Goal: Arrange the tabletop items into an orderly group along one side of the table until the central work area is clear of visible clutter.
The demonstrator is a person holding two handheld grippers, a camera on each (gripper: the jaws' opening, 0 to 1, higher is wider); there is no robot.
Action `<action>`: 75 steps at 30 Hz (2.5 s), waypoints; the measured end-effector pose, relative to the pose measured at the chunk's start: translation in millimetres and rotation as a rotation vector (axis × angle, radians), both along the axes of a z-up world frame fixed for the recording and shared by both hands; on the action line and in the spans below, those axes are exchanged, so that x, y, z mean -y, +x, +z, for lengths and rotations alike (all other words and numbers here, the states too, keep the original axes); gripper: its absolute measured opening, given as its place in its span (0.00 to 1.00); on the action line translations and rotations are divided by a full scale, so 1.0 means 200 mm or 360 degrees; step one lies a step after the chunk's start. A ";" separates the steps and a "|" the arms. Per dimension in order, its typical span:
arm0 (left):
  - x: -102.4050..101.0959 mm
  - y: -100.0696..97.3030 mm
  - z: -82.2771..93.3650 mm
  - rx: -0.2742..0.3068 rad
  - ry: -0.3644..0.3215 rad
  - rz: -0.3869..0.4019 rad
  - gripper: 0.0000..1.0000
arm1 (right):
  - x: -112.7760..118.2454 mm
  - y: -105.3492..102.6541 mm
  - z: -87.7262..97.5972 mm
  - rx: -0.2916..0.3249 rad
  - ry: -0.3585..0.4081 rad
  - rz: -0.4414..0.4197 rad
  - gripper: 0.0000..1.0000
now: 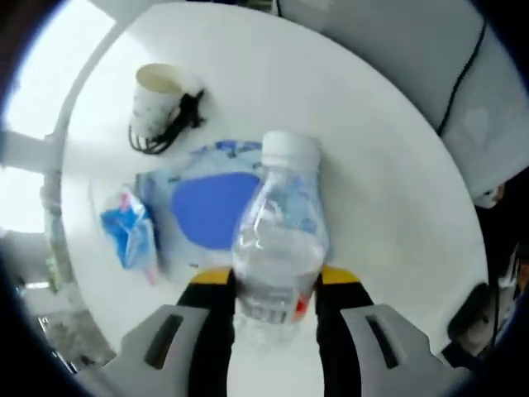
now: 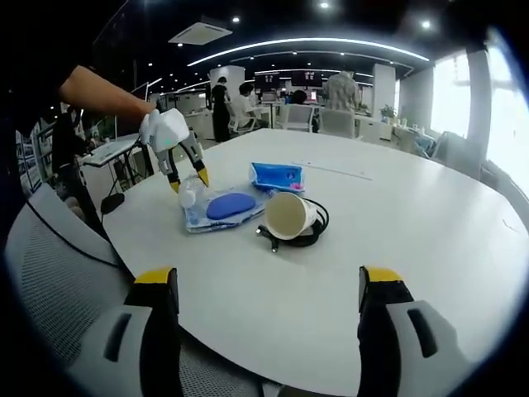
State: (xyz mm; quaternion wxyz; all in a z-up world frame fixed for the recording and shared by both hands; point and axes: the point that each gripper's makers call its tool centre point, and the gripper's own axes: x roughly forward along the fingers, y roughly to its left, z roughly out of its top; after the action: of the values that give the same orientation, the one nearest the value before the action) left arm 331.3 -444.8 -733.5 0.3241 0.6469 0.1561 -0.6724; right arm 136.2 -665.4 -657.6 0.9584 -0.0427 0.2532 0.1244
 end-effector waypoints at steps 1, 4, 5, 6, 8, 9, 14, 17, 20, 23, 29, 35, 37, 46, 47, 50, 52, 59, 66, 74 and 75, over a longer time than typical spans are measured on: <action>0.00 0.00 0.01 -0.0007 -0.0010 0.0018 0.34 | 0.00 0.00 0.00 0.0001 0.0001 0.0001 0.89; -0.01 0.00 0.03 -0.0033 -0.0046 0.0080 0.34 | 0.00 0.00 0.00 0.0007 0.0003 0.0003 0.89; -0.01 0.01 0.05 -0.0041 -0.0068 0.0119 0.34 | 0.00 0.00 0.00 0.0007 0.0004 0.0006 0.89; -0.02 0.02 0.06 -0.0052 -0.0086 0.0157 0.34 | -0.01 0.00 0.00 0.0005 0.0004 0.0008 0.89; -0.03 0.03 0.07 -0.0073 -0.0118 0.0233 0.33 | -0.01 0.00 0.00 0.0007 0.0004 0.0013 0.89; -0.03 0.03 0.09 -0.0083 -0.0138 0.0259 0.33 | -0.01 0.00 0.00 0.0007 0.0004 0.0015 0.89; -0.05 0.05 0.13 -0.0134 -0.0200 0.0387 0.33 | -0.02 0.00 0.01 0.0006 0.0005 0.0022 0.89; -0.07 0.07 0.14 -0.0170 -0.0252 0.0482 0.33 | -0.01 0.00 0.00 0.0006 0.0002 0.0022 0.89; -0.08 0.09 0.15 -0.0213 -0.0313 0.0588 0.33 | -0.02 0.00 0.00 0.0004 0.0004 0.0023 0.89; -0.08 0.10 0.17 -0.0260 -0.0379 0.0685 0.33 | -0.02 0.00 0.00 0.0002 0.0001 0.0025 0.88; -0.10 0.10 0.19 -0.0339 -0.0478 0.0831 0.33 | -0.02 0.00 0.00 -0.0007 0.0000 0.0026 0.88; -0.13 0.11 0.21 -0.0451 -0.0586 0.1000 0.34 | -0.02 -0.01 -0.01 -0.0017 -0.0005 0.0026 0.88; -0.13 0.12 0.21 -0.0475 -0.0612 0.1035 0.34 | -0.02 -0.01 -0.01 -0.0018 -0.0005 0.0026 0.88; -0.18 0.14 0.22 -0.0558 -0.0692 0.1155 0.34 | -0.01 -0.01 -0.01 -0.0026 -0.0003 0.0019 0.87; -0.19 0.14 0.22 -0.0564 -0.0697 0.1166 0.34 | -0.01 -0.01 -0.01 -0.0027 -0.0003 0.0019 0.87; -0.21 0.15 0.22 -0.0574 -0.0705 0.1192 0.34 | -0.01 -0.01 -0.01 -0.0029 -0.0003 0.0018 0.87; -0.22 0.16 0.22 -0.0577 -0.0707 0.1211 0.34 | -0.01 -0.01 -0.01 -0.0028 -0.0002 0.0019 0.87; -0.27 0.17 0.21 -0.0584 -0.0702 0.1263 0.35 | -0.01 -0.01 -0.01 -0.0027 -0.0001 0.0021 0.87; -0.30 0.18 0.21 -0.0583 -0.0691 0.1280 0.35 | -0.01 0.00 0.00 -0.0015 0.0007 0.0018 0.88; -0.33 0.18 0.21 -0.0581 -0.0682 0.1290 0.36 | -0.02 0.00 0.02 0.0016 0.0040 0.0018 0.96; -0.33 0.18 0.21 -0.0581 -0.0682 0.1291 0.36 | -0.02 0.01 0.02 0.0019 0.0042 0.0018 0.96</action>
State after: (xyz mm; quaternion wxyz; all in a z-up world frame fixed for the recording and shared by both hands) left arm 368.1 -379.6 -691.6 0.6527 0.3244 0.3078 -0.6115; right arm 137.2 -661.1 -654.1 0.9597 -0.0321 0.2454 0.1331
